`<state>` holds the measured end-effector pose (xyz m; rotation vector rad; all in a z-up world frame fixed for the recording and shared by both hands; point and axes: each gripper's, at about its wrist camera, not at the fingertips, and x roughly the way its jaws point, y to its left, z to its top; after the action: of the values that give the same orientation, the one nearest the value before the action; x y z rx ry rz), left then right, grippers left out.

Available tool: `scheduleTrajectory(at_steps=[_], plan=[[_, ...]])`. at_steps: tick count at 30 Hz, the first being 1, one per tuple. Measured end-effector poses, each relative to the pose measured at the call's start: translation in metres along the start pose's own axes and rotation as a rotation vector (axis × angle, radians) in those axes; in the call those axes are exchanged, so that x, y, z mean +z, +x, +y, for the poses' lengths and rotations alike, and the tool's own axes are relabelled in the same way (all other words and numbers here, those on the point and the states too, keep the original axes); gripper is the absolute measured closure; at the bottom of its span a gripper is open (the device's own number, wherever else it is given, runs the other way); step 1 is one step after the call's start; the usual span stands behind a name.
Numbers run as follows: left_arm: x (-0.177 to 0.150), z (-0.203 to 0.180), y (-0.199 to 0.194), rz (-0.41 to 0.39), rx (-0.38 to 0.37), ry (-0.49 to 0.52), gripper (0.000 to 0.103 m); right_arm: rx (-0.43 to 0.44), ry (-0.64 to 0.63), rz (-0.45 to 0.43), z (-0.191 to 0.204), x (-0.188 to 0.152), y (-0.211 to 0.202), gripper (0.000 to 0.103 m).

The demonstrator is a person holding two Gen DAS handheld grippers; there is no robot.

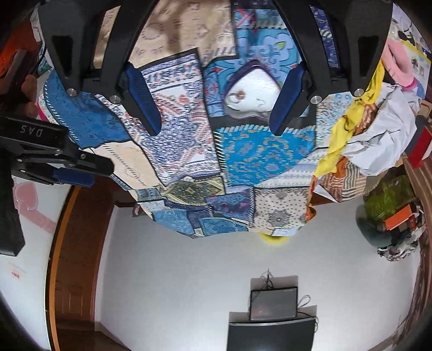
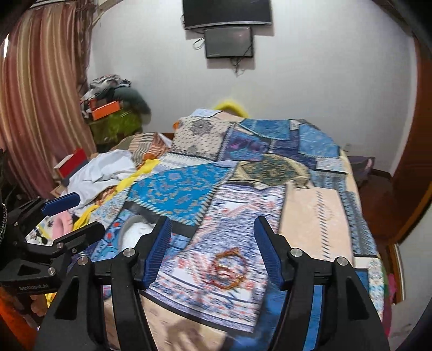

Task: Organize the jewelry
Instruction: 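Move the right tool to the red beaded bracelet on the cloth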

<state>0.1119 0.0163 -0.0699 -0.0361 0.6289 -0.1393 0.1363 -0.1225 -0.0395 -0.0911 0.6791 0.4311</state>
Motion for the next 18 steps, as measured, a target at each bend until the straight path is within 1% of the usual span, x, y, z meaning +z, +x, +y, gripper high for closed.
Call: scheduleTrajectory(at_steps=[4, 7, 11, 15, 17, 18], plan=[[0.0, -0.015, 0.015, 0.032, -0.029, -0.004, 0.021, -0.04, 0.022, -0.008, -0.022, -0.006, -0.011, 0.044], [-0.003, -0.025, 0.034, 0.074, -0.048, -0.01, 0.021, -0.063, 0.04, -0.003, -0.038, -0.011, -0.015, 0.043], [-0.012, -0.035, 0.056, 0.134, -0.057, -0.012, 0.021, -0.088, 0.054, 0.019, -0.055, -0.022, -0.013, 0.043], [-0.027, -0.038, 0.076, 0.195, -0.059, -0.012, 0.021, -0.092, 0.069, 0.061, -0.066, -0.034, -0.002, 0.043], [-0.033, -0.04, 0.083, 0.215, -0.059, -0.01, 0.028, -0.096, 0.071, 0.083, -0.07, -0.04, 0.003, 0.043], [-0.037, -0.041, 0.088, 0.235, -0.07, -0.01, 0.035, -0.096, 0.073, 0.1, -0.073, -0.044, 0.008, 0.043]])
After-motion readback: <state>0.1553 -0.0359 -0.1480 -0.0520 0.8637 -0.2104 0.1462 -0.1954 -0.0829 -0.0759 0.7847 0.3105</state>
